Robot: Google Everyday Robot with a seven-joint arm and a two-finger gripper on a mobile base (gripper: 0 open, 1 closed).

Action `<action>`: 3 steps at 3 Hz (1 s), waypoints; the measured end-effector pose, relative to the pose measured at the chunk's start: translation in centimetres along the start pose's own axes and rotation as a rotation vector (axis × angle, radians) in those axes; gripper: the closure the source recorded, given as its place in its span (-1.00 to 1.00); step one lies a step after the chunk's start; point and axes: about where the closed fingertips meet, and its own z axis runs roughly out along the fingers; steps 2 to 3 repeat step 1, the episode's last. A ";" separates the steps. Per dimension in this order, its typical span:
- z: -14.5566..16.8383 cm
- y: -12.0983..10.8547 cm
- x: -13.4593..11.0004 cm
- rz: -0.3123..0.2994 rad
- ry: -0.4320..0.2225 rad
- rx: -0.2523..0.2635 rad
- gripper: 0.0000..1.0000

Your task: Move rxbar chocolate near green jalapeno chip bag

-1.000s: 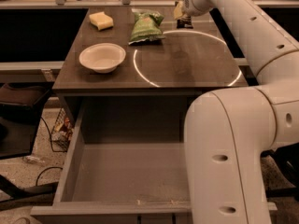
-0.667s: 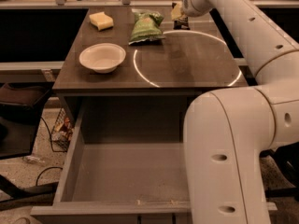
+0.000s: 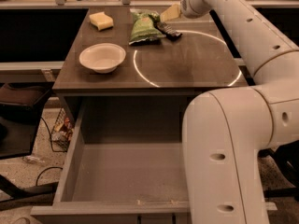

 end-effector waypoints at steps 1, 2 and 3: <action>0.0 0.0 0.0 0.000 0.000 0.000 -1.00; 0.0 0.0 0.0 0.000 0.000 0.000 -1.00; 0.0 0.0 0.0 0.000 0.000 0.000 -1.00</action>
Offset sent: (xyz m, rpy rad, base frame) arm 0.0000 0.0000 0.0000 0.0000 0.0000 0.0000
